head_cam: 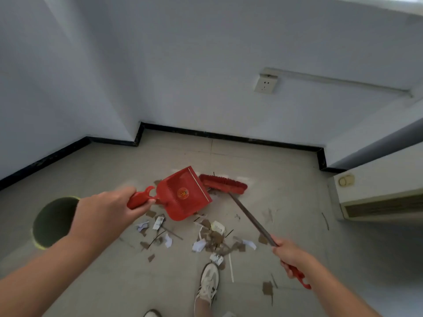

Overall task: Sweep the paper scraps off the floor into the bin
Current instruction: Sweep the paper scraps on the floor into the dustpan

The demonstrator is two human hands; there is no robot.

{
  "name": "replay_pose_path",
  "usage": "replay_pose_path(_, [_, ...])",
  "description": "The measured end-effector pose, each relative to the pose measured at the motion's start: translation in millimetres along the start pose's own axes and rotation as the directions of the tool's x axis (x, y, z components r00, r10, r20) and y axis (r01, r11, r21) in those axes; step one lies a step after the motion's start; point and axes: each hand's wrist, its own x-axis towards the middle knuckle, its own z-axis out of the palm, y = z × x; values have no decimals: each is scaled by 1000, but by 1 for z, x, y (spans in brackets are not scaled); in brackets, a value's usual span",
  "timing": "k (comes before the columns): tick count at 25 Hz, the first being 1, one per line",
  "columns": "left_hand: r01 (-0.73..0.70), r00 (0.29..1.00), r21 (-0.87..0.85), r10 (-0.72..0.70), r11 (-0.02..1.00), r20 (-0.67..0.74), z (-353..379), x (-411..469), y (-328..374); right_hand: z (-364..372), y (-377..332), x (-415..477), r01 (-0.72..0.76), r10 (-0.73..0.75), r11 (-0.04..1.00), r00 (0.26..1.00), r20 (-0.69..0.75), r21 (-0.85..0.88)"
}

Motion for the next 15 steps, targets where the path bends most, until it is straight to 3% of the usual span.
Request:
replay_pose_path(5, [1, 1000, 33, -2, 999, 15, -14, -71, -27, 58, 60, -88, 7, -3, 986, 1000, 20, -167])
replay_pose_path(9, [113, 992, -15, -114, 993, -52, -25, -125, -64, 80, 86, -140, 27, -25, 995, 999, 27, -95])
replay_pose_path(15, [150, 986, -54, -153, 987, -66, -20, -209, -113, 74, 47, -198, 146, -164, 977, 981, -107, -156])
